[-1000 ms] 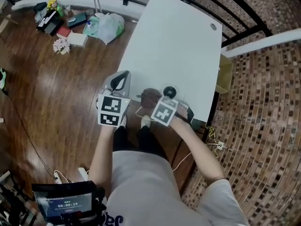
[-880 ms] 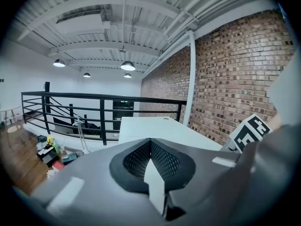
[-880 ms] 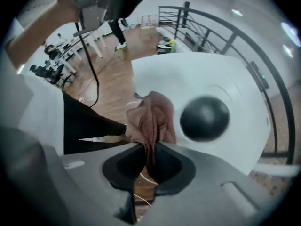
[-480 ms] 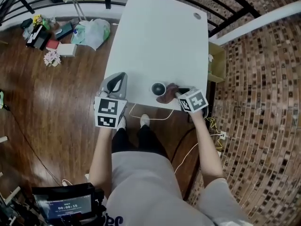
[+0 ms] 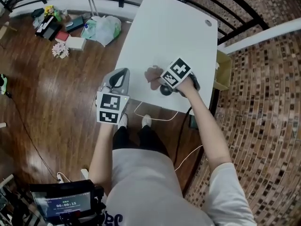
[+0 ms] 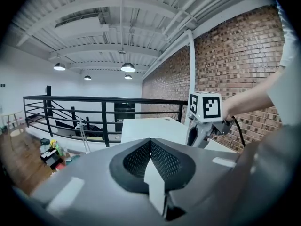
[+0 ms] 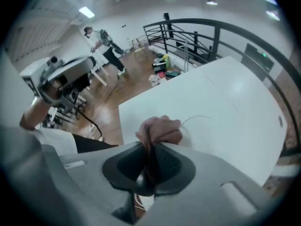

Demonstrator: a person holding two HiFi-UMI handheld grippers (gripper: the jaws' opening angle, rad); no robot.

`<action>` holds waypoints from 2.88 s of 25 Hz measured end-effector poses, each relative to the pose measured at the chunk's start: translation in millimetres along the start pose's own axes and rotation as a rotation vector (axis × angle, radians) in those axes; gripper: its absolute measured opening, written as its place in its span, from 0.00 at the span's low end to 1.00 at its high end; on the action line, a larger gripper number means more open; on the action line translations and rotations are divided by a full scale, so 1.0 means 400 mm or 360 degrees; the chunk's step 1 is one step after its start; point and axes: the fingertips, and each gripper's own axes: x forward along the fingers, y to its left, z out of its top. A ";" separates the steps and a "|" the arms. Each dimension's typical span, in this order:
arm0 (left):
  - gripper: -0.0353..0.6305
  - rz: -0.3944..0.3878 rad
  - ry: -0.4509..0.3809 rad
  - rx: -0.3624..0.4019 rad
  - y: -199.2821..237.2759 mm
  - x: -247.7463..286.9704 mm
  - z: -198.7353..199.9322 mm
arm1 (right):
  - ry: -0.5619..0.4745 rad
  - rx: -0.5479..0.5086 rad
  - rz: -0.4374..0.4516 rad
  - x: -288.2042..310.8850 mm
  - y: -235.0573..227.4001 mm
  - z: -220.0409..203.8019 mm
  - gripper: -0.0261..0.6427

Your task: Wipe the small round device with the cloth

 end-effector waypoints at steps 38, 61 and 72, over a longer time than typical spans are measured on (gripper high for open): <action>0.08 -0.0145 -0.0393 0.0162 -0.087 -0.062 0.221 | -0.0325 0.0120 -0.0472 -0.073 -0.013 -0.029 0.09; 0.08 -0.0278 -0.0372 0.0216 -0.159 -0.040 0.232 | -0.0794 0.0531 -0.0648 -0.216 -0.051 -0.254 0.09; 0.08 -0.0226 -0.0353 0.0186 -0.132 -0.037 0.228 | -0.0658 0.0105 -0.0528 -0.106 0.043 -0.025 0.09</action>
